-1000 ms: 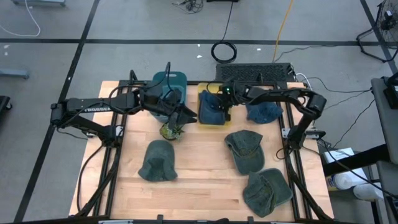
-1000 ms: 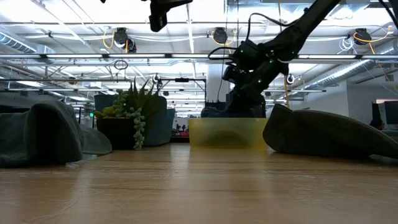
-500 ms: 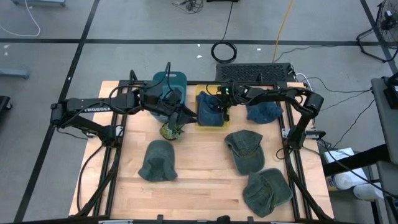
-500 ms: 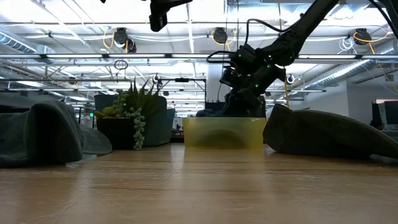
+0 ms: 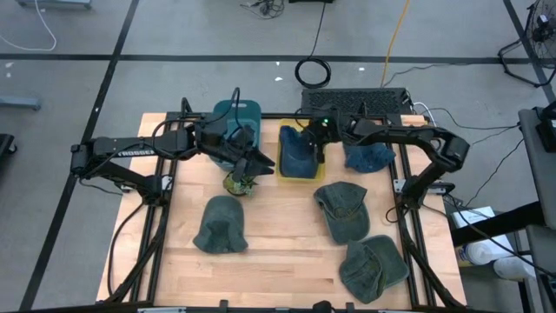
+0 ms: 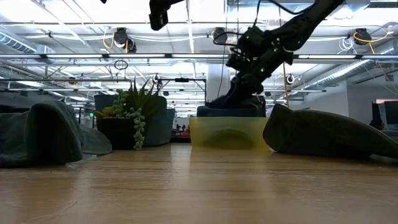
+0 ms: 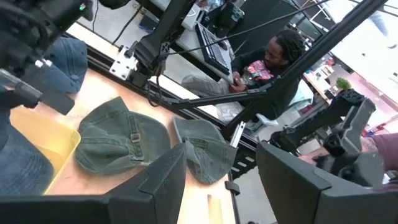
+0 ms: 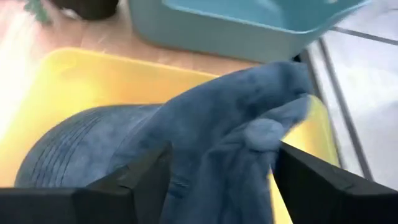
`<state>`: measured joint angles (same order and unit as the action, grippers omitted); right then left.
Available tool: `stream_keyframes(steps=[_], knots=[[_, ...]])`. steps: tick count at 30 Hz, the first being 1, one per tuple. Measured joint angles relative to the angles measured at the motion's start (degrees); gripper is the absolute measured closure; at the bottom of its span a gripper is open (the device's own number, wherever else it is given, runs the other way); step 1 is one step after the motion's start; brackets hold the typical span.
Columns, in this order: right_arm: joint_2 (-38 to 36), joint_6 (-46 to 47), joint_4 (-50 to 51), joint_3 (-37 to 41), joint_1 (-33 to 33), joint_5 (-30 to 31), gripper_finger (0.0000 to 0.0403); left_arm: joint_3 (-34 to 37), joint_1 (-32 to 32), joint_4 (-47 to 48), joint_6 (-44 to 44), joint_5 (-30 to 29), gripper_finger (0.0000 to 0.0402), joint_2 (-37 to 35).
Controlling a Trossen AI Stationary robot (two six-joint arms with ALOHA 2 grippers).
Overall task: Pick & Place hat
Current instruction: Put the bottom blue cap into the yellow bin, then put the blue cap into the yellow bin
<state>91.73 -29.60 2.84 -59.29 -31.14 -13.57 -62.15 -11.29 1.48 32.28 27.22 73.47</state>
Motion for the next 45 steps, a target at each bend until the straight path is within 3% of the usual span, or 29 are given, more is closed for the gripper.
stream_keyframes(steps=[8,19,27,33,45], knots=[[-4.5,3.6,-0.7,0.0,0.0,0.3,0.0139,0.0,0.0,0.0,-0.1,0.0,0.0199,0.0],[-10.5,18.4,-0.8,-0.1,0.1,0.3,0.0131,0.0,0.0,-0.8,-0.4,0.0,0.0199,0.0],[-16.8,27.4,-0.3,-0.1,0.3,0.1,0.0131,0.0,0.0,-1.7,-5.0,-0.1,0.0199,0.0],[-22.0,28.3,1.4,-0.1,2.6,0.5,0.0131,0.0,0.0,-1.7,-9.1,-0.8,0.0199,0.0],[-29.2,33.5,4.6,-0.2,12.1,15.3,0.0131,0.0,0.0,-1.7,-13.5,-5.2,0.0199,0.0]])
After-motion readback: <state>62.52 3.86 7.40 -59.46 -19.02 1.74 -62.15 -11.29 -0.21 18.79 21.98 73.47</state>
